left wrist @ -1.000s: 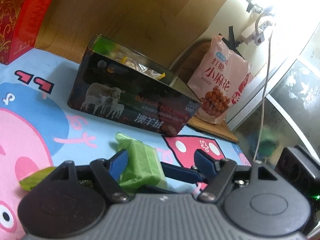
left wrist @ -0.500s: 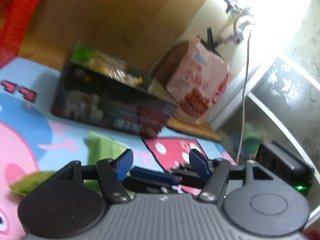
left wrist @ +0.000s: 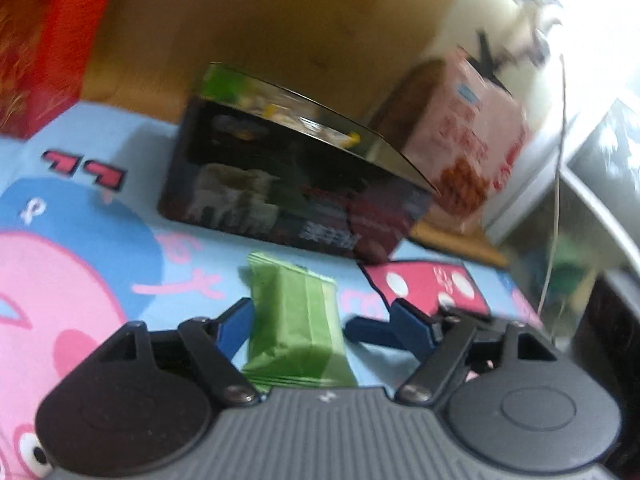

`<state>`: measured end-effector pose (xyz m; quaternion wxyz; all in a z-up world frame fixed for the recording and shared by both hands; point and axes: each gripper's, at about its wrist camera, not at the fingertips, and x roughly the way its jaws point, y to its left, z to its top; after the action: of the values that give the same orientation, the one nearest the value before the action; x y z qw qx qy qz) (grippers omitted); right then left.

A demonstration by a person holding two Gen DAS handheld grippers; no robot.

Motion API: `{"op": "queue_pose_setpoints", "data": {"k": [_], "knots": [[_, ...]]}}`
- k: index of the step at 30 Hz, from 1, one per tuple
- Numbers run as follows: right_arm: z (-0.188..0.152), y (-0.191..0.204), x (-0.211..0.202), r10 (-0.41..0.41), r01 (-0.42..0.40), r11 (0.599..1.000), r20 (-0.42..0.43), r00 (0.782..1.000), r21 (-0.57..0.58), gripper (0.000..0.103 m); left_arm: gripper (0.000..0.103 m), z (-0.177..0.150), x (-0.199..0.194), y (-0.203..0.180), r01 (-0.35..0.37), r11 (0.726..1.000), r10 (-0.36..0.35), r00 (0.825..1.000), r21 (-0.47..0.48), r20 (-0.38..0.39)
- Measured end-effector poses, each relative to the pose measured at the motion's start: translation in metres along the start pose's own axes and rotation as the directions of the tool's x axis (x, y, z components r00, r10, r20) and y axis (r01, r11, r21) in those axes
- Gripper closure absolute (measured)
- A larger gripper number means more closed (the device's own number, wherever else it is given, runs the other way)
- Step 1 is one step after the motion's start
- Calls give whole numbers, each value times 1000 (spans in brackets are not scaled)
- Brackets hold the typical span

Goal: Organize snacks
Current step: 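Carry the light green pastry over the black tin and open the left gripper, then move the left gripper back to the orange-red snack bag on the sheet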

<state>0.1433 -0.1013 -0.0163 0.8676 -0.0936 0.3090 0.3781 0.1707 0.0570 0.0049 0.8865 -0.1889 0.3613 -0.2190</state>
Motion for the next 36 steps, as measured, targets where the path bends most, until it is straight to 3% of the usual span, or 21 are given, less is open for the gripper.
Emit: {"op": "queue_pose_setpoints", "data": {"k": [2,7,10,19,26,30,32,36], "knots": [[1,8,3,-40,40,998,-1,999,-46,42,26,-3,0,-5,-16,1000,16,1000,22,2],[-2,13,-2,-94,98,993,52,994,-73,56,27,-1,-12,-1,51,998,-49,998,-32,39],[-3,17,-10,-124,134,987,111,986,-91,65,27,2,-22,-9,60,998,-59,995,-17,85],[8,21,-41,-157,186,980,293,943,-75,66,27,23,-48,-34,85,995,-93,977,49,191],[34,-3,-47,-228,272,960,373,899,-68,66,27,65,-30,-55,75,985,-108,970,154,220],[51,-41,-35,-301,324,946,367,880,-1,63,26,92,8,-52,107,988,-126,975,111,183],[54,-59,-30,-364,370,928,345,865,51,61,26,96,19,-48,61,994,-76,982,94,171],[39,-74,-54,-331,297,943,364,871,147,57,26,88,3,-29,96,995,-99,976,27,196]]}}
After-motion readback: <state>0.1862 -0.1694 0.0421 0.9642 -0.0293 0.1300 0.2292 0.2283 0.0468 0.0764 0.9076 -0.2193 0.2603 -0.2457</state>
